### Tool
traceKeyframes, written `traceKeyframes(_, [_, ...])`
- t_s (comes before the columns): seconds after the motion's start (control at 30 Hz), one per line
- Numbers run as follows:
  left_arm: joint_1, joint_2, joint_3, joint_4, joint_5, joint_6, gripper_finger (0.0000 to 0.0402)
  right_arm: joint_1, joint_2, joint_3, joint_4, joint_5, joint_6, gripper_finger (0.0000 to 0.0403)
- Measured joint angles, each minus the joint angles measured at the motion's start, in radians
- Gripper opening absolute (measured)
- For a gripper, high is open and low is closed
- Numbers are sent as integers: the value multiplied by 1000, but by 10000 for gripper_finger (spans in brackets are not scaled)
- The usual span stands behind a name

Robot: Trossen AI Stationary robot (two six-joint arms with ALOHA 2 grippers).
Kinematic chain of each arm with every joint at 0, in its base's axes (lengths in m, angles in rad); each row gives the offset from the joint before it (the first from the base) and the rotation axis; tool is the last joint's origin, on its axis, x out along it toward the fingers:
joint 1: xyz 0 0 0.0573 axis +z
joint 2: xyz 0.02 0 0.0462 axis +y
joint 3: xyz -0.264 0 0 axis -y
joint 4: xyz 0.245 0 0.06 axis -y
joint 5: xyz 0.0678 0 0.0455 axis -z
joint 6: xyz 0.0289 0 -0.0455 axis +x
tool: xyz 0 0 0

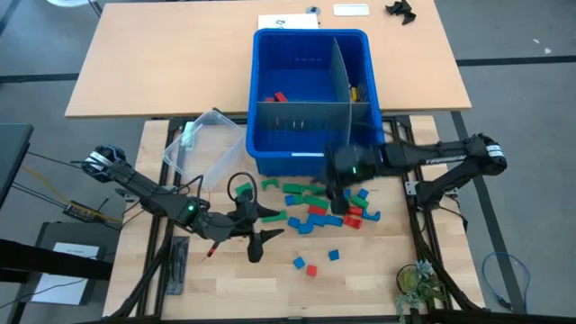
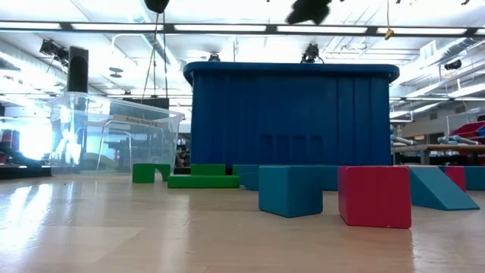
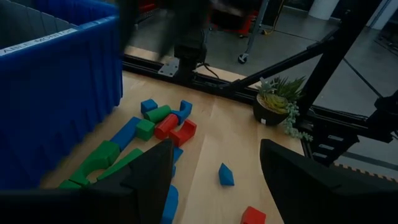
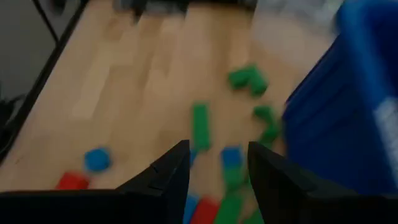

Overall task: Sort blocks
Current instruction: Put the red block into the blue bin

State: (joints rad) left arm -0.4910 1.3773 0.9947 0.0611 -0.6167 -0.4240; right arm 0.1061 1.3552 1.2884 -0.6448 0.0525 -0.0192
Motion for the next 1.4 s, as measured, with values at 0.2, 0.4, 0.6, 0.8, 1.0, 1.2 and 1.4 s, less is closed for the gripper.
traceKeyframes(0.2, [0,0,0,0,0,0,248,181,0,-31,-175,70,171,204])
traceKeyframes(0.4, [0,0,0,0,0,0,248,288,0,-197,-187,93,331,253])
traceKeyframes(0.6, [0,0,0,0,0,0,248,306,1,-371,-167,97,582,251])
traceKeyframes(0.8, [0,0,0,0,0,0,248,290,1,-526,-40,86,623,233])
traceKeyframes(1.0, [0,0,0,1,0,0,248,290,1,-637,100,83,632,228])
traceKeyframes(1.2, [0,0,0,0,0,0,248,273,1,-720,218,198,666,229])
traceKeyframes(1.4, [0,0,0,1,0,0,248,270,0,-817,450,228,673,229])
